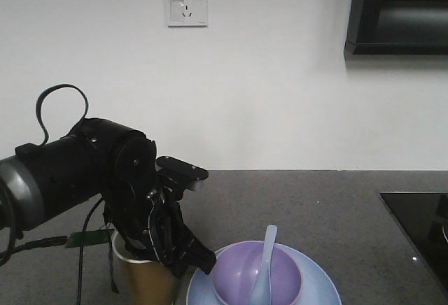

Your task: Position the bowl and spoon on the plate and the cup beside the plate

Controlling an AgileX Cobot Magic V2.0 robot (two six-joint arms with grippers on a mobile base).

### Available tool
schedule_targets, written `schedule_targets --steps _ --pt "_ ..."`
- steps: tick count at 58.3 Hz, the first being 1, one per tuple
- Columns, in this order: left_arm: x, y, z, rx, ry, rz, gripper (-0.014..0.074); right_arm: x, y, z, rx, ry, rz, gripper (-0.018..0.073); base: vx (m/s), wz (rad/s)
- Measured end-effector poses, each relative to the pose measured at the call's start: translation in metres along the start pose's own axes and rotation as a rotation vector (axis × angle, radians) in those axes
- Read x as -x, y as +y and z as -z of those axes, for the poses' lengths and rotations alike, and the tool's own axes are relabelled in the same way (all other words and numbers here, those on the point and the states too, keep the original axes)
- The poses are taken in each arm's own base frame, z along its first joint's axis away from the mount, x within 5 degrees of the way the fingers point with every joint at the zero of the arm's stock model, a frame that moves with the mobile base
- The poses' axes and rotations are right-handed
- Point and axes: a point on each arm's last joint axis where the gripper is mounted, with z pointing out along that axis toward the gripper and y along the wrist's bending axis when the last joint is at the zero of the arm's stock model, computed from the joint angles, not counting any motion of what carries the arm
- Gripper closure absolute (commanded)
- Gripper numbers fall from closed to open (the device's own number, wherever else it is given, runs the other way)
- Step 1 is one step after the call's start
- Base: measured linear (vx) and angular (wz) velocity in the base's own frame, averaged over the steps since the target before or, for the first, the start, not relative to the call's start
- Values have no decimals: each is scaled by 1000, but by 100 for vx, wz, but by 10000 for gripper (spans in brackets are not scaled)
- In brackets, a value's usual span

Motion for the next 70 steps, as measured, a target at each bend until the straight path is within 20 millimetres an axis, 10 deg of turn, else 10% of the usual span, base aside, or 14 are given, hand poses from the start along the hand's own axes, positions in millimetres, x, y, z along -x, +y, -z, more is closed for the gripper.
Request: schedule_targets --steps 11,24,44,57,70 --pt "4 0 17 1 -47 0 27 0 0 0 -1 0 1 143 0 0" --pt "11 7 104 89 -306 -25 34 0 0 0 -1 0 2 143 0 0" --pt "-61 33 217 419 -617 -60 348 0 0 0 -2 2 3 143 0 0" --pt "-149 36 198 469 -759 -105 598 -2 0 0 4 23 1 143 0 0" --pt "-205 36 173 466 -865 -98 603 -2 0 0 5 23 1 143 0 0"
